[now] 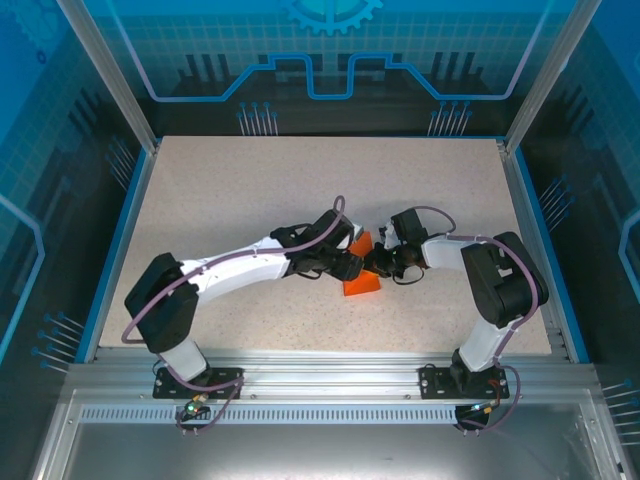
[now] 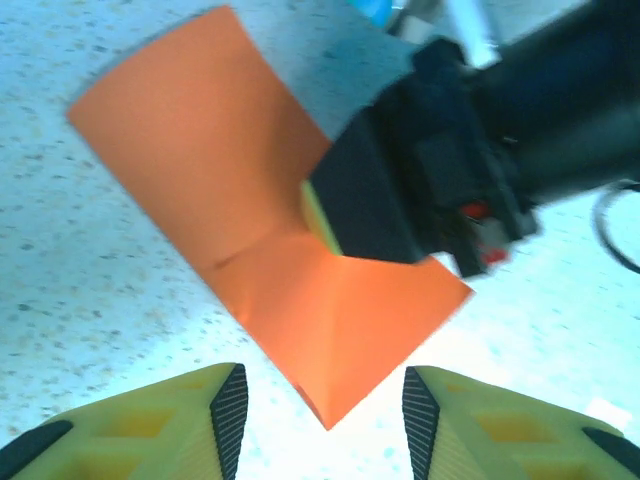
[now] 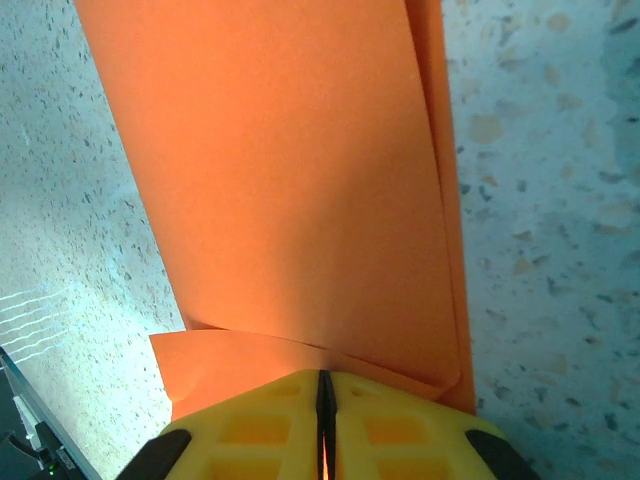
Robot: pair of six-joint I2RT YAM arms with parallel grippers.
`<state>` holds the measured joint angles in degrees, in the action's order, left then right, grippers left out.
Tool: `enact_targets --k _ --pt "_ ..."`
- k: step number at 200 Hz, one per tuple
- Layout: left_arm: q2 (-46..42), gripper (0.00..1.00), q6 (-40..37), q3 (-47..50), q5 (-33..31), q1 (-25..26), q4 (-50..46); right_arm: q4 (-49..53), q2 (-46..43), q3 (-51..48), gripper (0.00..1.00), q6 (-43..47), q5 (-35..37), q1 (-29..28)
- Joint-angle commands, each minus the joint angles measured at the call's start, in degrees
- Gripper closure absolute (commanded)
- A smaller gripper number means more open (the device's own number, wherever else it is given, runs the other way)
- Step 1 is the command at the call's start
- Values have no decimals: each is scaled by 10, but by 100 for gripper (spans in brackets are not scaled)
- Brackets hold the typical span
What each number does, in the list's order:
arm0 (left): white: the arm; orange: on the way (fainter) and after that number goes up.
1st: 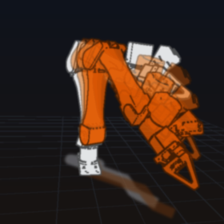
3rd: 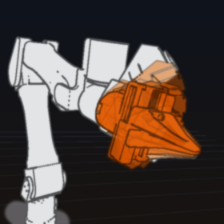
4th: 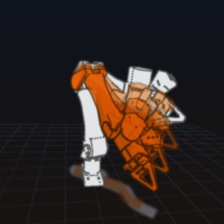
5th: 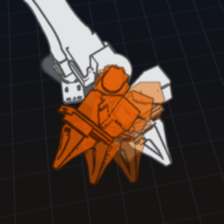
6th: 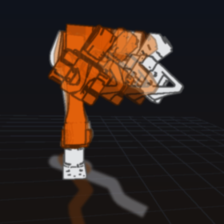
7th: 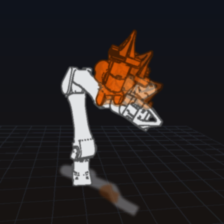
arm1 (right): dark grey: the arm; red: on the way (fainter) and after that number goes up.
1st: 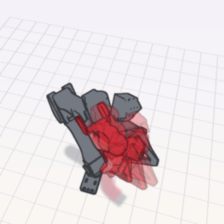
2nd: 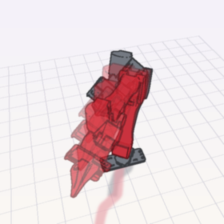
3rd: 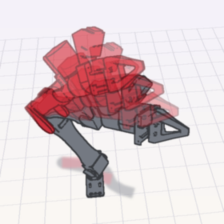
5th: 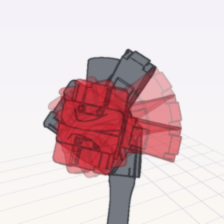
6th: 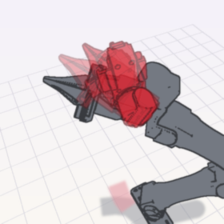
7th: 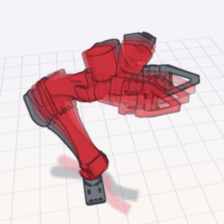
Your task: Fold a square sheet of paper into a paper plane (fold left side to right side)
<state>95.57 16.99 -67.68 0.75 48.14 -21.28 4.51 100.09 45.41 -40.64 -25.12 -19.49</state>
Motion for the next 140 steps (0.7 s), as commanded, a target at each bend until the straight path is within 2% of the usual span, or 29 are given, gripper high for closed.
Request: enact_targets --k 1,41,68,140 --pt "16 51 23 28 97 -3 58 27 26 -20 89 2 28 -3" --pt "84 54 31 7 136 0 80 31 25 -18 89 4 27 -4" --pt "120 55 30 -3 127 2 70 33 20 -19 89 5 26 -4" --pt "125 56 44 31 124 6 70 35 14 -19 89 15 21 -4"
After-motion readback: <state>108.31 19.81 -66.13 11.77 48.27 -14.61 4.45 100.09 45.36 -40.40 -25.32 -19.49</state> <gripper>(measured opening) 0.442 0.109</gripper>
